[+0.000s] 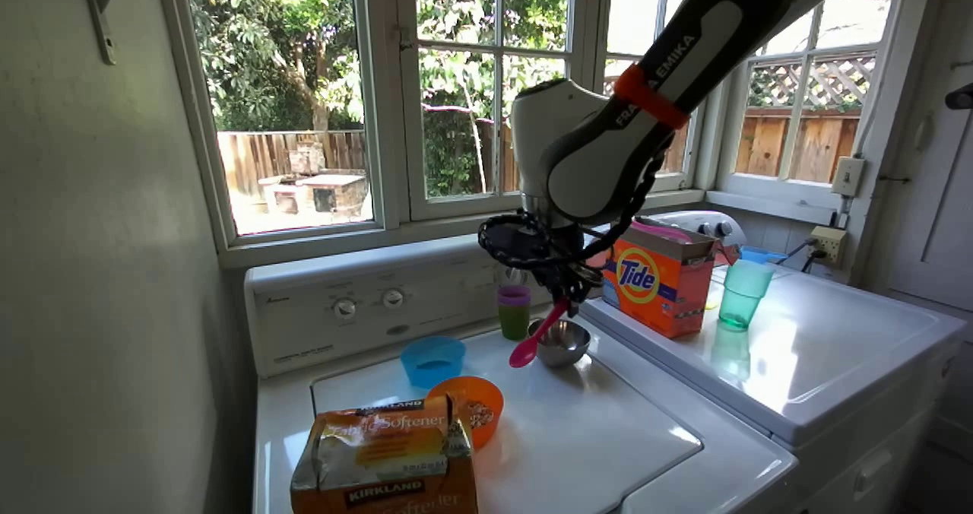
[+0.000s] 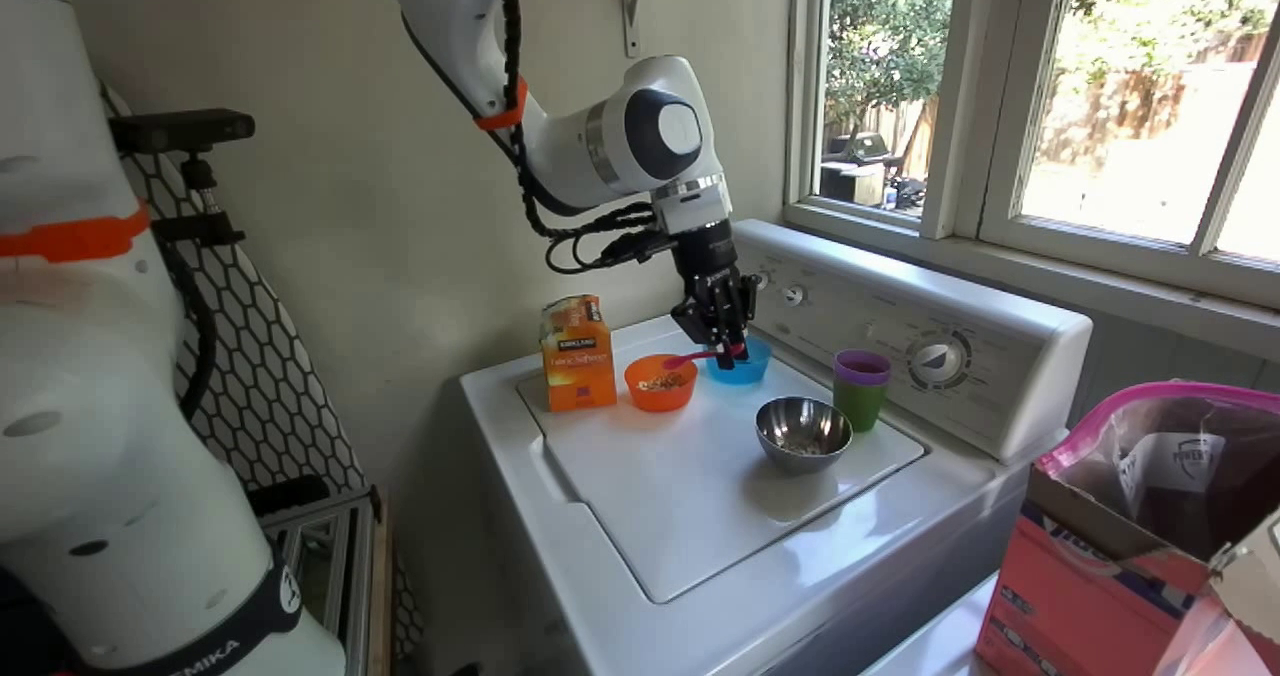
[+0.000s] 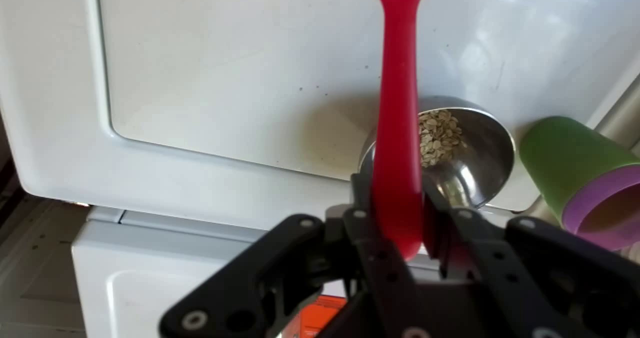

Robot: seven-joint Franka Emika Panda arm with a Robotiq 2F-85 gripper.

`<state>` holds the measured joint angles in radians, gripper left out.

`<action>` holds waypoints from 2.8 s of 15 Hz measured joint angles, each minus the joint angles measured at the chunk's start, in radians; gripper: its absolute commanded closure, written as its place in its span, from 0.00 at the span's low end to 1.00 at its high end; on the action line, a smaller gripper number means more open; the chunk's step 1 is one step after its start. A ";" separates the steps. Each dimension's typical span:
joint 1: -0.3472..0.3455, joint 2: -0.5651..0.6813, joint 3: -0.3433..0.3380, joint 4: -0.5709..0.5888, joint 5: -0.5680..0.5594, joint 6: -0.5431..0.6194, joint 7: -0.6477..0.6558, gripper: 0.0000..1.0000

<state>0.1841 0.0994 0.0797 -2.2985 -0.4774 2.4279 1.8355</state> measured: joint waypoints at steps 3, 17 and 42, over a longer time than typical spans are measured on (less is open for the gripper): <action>0.032 0.002 0.018 0.008 -0.121 0.000 0.083 0.94; 0.082 0.031 0.076 0.052 -0.253 -0.100 0.195 0.94; 0.208 0.216 0.179 0.312 -0.337 -0.607 0.536 0.94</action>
<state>0.3923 0.3151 0.2591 -1.9867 -0.8144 1.8213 2.3712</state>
